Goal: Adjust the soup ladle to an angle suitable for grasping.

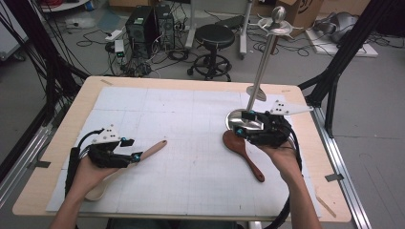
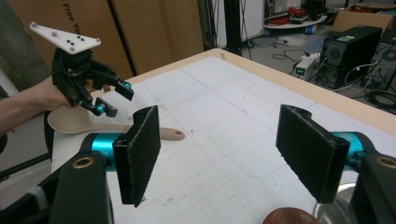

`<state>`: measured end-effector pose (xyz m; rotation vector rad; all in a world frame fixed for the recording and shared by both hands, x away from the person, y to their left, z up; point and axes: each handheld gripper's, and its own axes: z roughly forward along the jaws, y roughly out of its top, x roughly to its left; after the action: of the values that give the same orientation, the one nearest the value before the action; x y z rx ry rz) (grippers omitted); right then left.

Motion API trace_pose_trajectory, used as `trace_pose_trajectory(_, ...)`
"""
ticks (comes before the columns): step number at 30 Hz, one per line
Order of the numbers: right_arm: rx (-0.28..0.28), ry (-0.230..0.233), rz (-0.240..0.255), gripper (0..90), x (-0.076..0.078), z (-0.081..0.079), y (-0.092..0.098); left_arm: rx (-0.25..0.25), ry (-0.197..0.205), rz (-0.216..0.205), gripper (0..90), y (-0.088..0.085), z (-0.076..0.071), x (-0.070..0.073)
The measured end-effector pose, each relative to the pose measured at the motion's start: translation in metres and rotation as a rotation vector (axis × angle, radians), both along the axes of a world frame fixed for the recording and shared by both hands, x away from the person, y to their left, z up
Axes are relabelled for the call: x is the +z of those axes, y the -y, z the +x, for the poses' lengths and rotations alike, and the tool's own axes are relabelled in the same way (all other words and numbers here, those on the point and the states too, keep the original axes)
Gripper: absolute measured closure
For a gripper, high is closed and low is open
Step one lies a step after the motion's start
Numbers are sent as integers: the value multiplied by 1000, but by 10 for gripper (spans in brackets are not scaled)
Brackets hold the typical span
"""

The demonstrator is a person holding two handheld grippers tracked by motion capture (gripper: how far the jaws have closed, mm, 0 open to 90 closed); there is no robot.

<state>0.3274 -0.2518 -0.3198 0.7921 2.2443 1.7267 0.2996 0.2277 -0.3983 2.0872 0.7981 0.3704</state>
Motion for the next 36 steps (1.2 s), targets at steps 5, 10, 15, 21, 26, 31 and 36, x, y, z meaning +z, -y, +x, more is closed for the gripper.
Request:
trace_pose_trajectory(5, -6, -8, -2, 289, -5, -3, 3, 8, -17, 30, 441, 3, 5, -5)
trace_pose_trajectory(10, -14, -5, -4, 279, -8, -6, 6, 11, -33, 48, 464, 6, 11, -9)
trace_pose_trajectory(15, -18, -9, -11, 272, -11, -9, 7, 6, -46, 59, 484, 9, 13, -13)
trace_pose_trajectory(21, -17, -5, -25, 265, -14, -11, 6, 5, -67, 107, 514, 11, 17, -19)
trace_pose_trajectory(26, -19, -6, -28, 260, -17, -12, 6, 1, -80, 132, 550, 13, 18, -21)
trace_pose_trajectory(31, -18, -4, -25, 260, -16, -13, 7, -8, -97, 148, 580, 14, 19, -23)
trace_pose_trajectory(36, -15, -4, -26, 261, -16, -13, 6, -21, -109, 155, 603, 15, 21, -25)
